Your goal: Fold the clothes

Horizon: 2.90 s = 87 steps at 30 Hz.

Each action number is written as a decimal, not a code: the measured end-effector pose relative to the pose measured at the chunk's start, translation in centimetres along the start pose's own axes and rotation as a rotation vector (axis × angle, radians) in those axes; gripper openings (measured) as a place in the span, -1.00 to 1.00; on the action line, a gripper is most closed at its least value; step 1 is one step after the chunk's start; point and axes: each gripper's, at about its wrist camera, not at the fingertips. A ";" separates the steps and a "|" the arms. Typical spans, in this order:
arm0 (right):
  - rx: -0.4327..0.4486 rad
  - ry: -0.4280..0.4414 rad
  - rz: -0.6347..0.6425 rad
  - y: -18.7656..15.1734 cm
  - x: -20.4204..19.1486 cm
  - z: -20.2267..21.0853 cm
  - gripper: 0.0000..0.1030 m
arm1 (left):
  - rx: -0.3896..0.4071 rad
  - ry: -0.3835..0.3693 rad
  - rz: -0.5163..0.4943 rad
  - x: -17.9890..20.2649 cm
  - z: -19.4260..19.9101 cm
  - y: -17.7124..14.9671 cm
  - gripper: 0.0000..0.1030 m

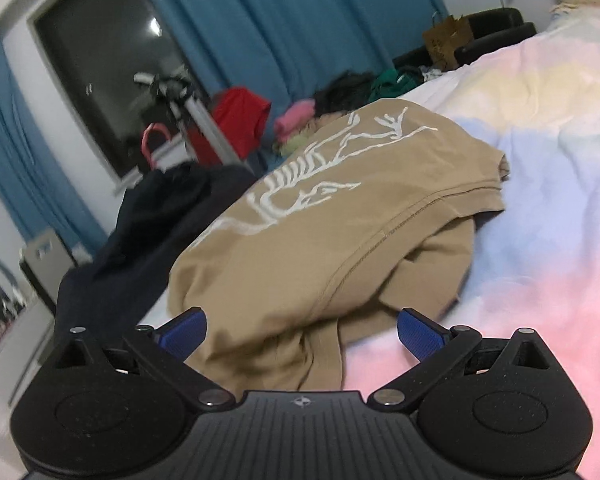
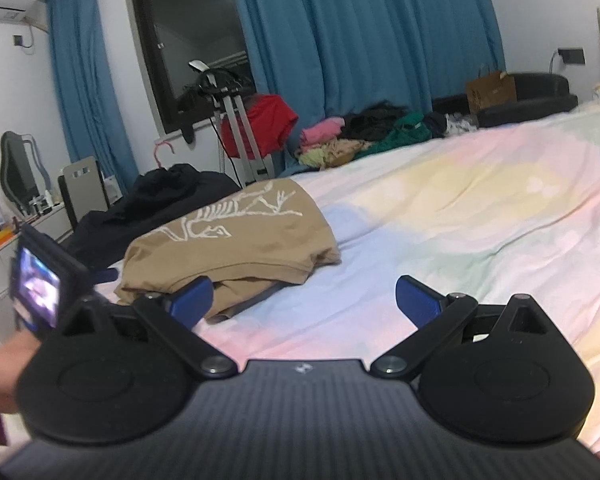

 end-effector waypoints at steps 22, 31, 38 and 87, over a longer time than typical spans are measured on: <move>-0.046 -0.084 0.022 -2.6 -0.1 -4.3 0.93 | 0.187 0.370 0.115 -4.3 -3.3 1.9 0.94; 0.036 -0.110 0.069 -2.2 -0.6 -2.7 0.93 | 0.416 0.515 0.237 -9.0 8.1 8.0 0.95; 0.126 -0.049 0.087 -0.9 -1.4 0.8 0.93 | 0.500 0.499 0.332 -9.3 18.5 10.4 0.95; -0.240 0.168 0.161 -0.9 -3.4 -3.3 0.68 | 0.151 0.107 0.521 -8.6 13.9 4.8 0.99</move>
Point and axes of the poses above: each gripper's, at about its wrist camera, not at the fingertips, and z roughly against the way its jaws point, x to its right, y to its top, and after that the axes turned 14 degrees about x, right-handed
